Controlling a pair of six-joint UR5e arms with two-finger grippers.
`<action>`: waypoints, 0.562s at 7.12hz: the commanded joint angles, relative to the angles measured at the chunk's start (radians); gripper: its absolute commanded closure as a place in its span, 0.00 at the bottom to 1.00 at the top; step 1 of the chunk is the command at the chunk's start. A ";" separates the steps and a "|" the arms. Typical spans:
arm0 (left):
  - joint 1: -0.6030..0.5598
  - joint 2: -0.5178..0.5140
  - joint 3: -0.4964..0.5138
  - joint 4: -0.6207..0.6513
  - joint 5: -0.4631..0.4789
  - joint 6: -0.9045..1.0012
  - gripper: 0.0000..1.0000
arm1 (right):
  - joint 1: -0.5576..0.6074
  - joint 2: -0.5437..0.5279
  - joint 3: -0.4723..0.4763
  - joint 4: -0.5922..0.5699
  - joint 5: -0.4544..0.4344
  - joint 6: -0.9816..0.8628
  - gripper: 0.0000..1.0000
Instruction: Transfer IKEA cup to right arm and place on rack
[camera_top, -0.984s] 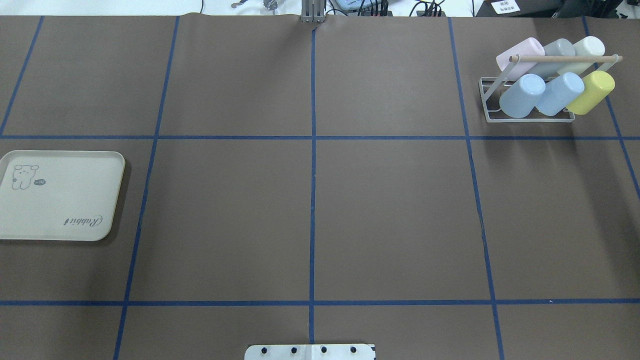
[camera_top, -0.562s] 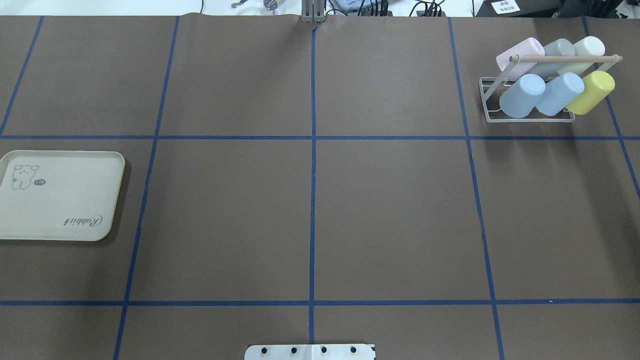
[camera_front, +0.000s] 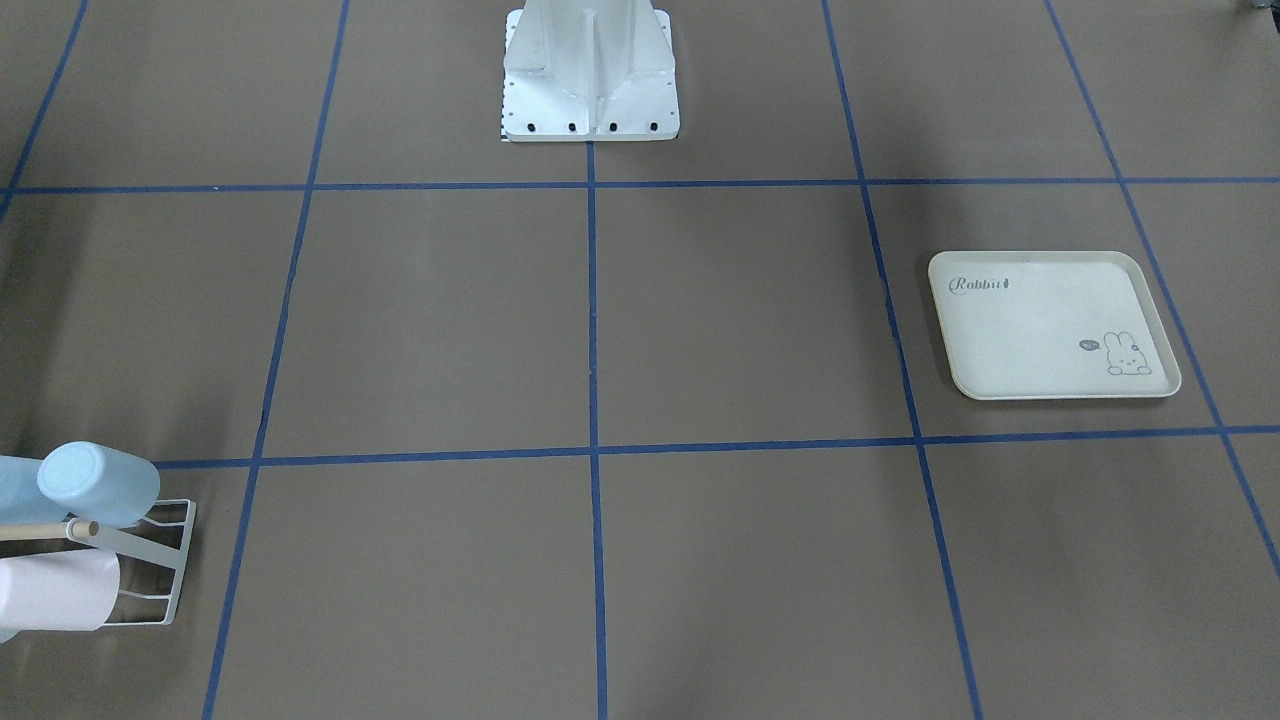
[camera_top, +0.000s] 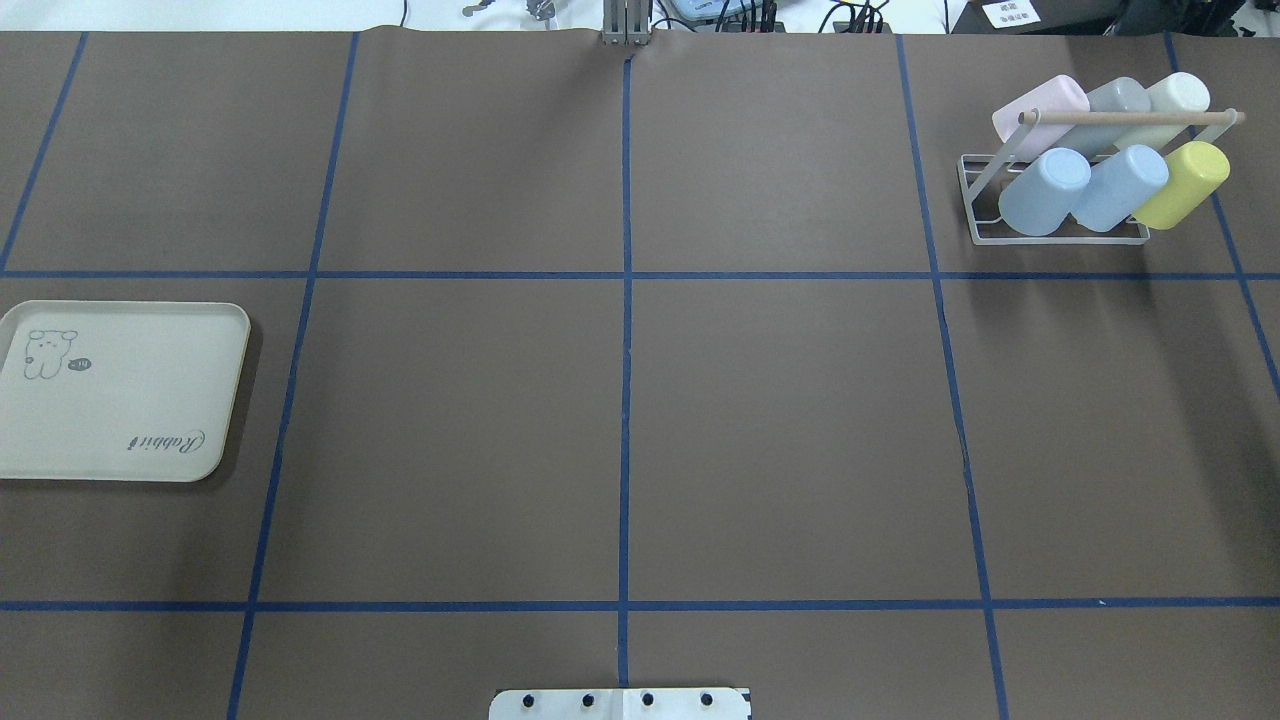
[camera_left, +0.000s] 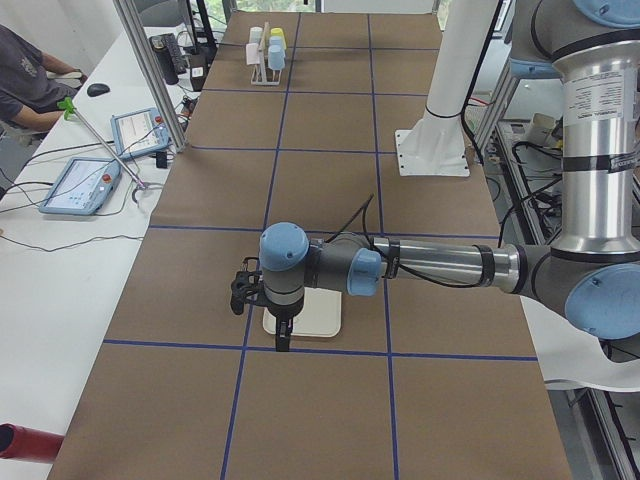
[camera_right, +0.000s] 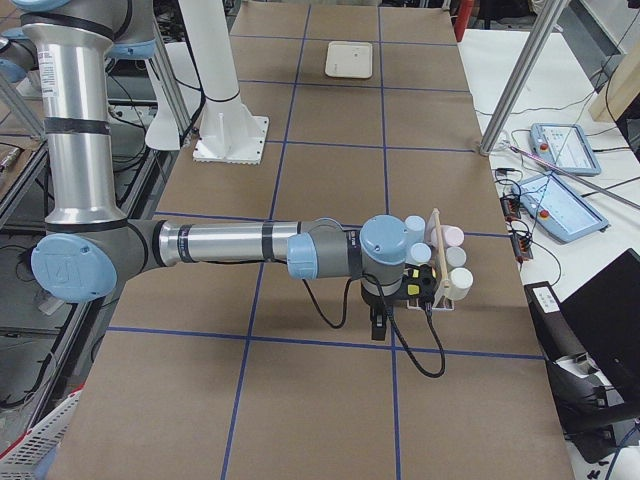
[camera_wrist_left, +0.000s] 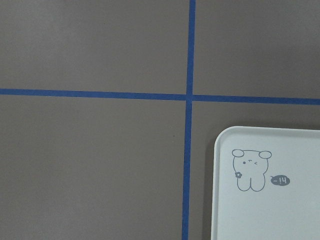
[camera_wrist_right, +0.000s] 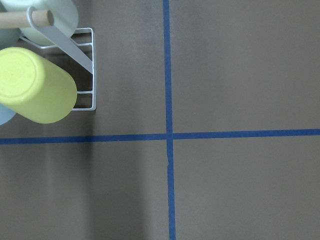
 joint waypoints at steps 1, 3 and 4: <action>0.000 -0.001 -0.001 0.022 0.000 0.024 0.00 | -0.003 0.000 -0.002 0.001 -0.001 0.007 0.00; 0.000 -0.001 -0.001 0.022 -0.002 0.024 0.00 | -0.005 0.000 -0.002 -0.002 -0.003 0.009 0.00; -0.001 0.001 -0.001 0.022 -0.026 0.024 0.00 | -0.006 -0.002 -0.003 -0.002 -0.004 0.014 0.00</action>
